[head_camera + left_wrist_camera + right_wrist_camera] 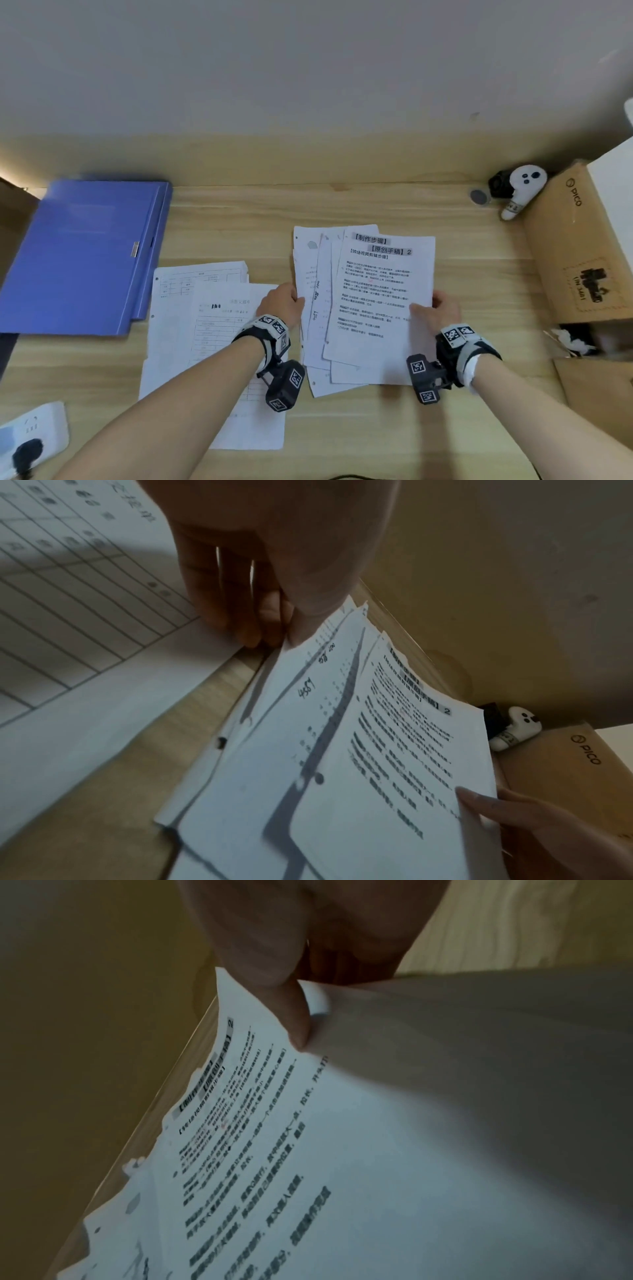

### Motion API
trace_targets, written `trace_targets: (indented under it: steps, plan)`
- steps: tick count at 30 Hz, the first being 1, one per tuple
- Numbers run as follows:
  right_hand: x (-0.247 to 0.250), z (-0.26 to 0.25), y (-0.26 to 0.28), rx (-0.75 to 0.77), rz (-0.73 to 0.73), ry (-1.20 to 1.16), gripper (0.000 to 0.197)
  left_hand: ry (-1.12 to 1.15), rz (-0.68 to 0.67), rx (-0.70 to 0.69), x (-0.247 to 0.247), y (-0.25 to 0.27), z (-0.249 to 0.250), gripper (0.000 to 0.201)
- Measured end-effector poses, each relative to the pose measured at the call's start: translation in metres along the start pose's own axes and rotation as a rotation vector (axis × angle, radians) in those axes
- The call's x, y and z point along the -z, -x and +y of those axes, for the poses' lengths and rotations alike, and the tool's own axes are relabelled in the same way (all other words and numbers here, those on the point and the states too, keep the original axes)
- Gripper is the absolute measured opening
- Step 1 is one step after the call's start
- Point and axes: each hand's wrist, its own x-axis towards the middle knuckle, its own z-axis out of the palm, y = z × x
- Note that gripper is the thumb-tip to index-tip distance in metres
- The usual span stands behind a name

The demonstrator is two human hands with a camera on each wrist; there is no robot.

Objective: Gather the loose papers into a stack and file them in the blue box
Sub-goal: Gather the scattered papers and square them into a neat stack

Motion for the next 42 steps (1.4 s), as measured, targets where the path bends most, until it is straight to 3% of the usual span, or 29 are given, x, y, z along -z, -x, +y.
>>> trace_targets:
  steps: [7, 14, 17, 25, 29, 32, 34, 38, 42]
  plan:
    - [-0.020, -0.004, 0.003, 0.037, -0.078, 0.033, 0.027, 0.050, -0.019, 0.000, -0.006, 0.002, -0.003, 0.021]
    - [0.000, 0.002, 0.000, 0.097, 0.182, -0.106, 0.011, 0.124, -0.051, -0.017, 0.001, 0.003, -0.004, 0.026]
    - [0.014, 0.007, -0.002, 0.057, 0.215, -0.189, 0.013, 0.108, -0.072, -0.019, 0.005, 0.002, -0.005, 0.034]
    - [0.007, -0.011, 0.011, 0.079, -0.056, -0.117, 0.020, 0.151, -0.084, -0.027, 0.007, 0.000, -0.002, 0.041]
    - [-0.022, -0.015, 0.003, 0.098, -0.074, -0.051, 0.029, 0.336, -0.036, -0.023, -0.001, 0.000, 0.008, 0.035]
    - [-0.037, -0.020, 0.003, 0.094, -0.065, -0.020, 0.031, 0.577, -0.104, -0.003, -0.009, 0.010, 0.020, 0.019]
    - [-0.043, -0.020, 0.004, 0.090, -0.058, -0.019, 0.032, 0.676, -0.156, 0.010, -0.017, 0.017, 0.025, 0.019]
    - [-0.047, -0.017, 0.010, 0.087, -0.114, -0.043, 0.039, 0.696, -0.222, -0.005, -0.023, 0.030, 0.031, 0.027]
    - [-0.028, -0.029, 0.018, 0.041, -0.160, -0.229, 0.049, 0.737, -0.248, -0.042, 0.001, 0.045, 0.035, 0.030]
